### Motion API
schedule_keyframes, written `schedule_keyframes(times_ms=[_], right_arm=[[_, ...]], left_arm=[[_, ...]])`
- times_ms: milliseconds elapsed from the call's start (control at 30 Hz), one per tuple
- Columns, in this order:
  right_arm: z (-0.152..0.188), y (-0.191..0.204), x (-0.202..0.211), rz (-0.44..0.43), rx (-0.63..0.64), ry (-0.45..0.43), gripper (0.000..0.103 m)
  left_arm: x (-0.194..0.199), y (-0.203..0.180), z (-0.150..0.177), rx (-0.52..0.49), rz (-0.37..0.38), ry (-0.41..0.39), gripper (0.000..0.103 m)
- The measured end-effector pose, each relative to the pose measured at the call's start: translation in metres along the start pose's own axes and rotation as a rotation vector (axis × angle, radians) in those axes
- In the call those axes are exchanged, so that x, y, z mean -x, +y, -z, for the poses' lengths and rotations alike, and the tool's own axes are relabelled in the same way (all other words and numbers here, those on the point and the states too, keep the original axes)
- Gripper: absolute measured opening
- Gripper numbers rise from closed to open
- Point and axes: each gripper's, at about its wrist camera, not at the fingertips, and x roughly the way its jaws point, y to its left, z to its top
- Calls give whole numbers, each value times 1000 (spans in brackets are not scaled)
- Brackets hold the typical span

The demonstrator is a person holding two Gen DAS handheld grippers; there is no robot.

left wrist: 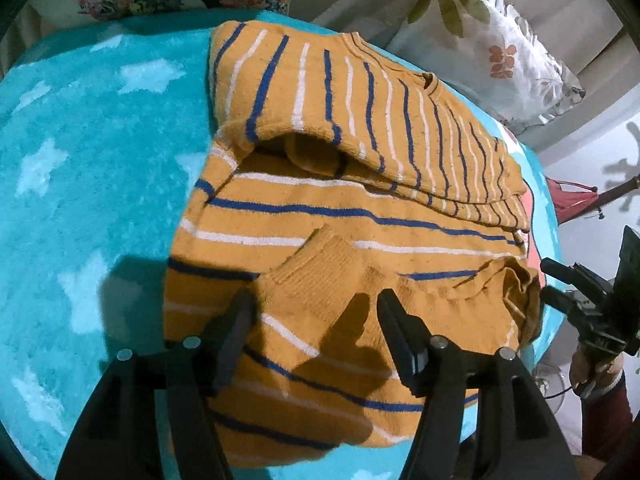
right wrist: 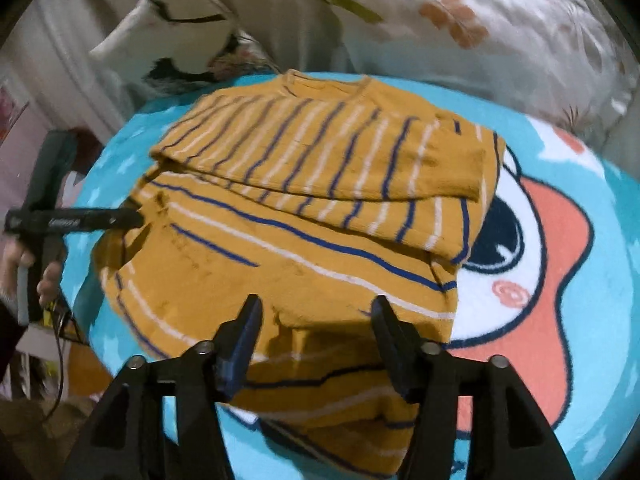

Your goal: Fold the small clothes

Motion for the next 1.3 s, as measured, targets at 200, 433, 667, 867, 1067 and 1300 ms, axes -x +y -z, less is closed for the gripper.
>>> schedule_keyframes(times_ms=[200,433,667,867,1067,1300], right_arm=[[6,1,-18,97,118,75,72],[-1,-12,-44,57,99,97,64],[2,-30,-35,-55,-17,93,8],[0,-36,3,-121,-22,17,7],[-5,-32,5,-139,9,22,8],[-5,-44,-15,-171,-47,78,8]], left_arm=[[4,1,7,-6,20,-7,62],[1,-7,8,3,-42,-16,53],[21,-13,25,60,-62,-65,0],[56,-4,33,150,-79,-185,0],[43,-8,26,136,-118,-166,11],[16,-21,3,0,-112,-117,51]])
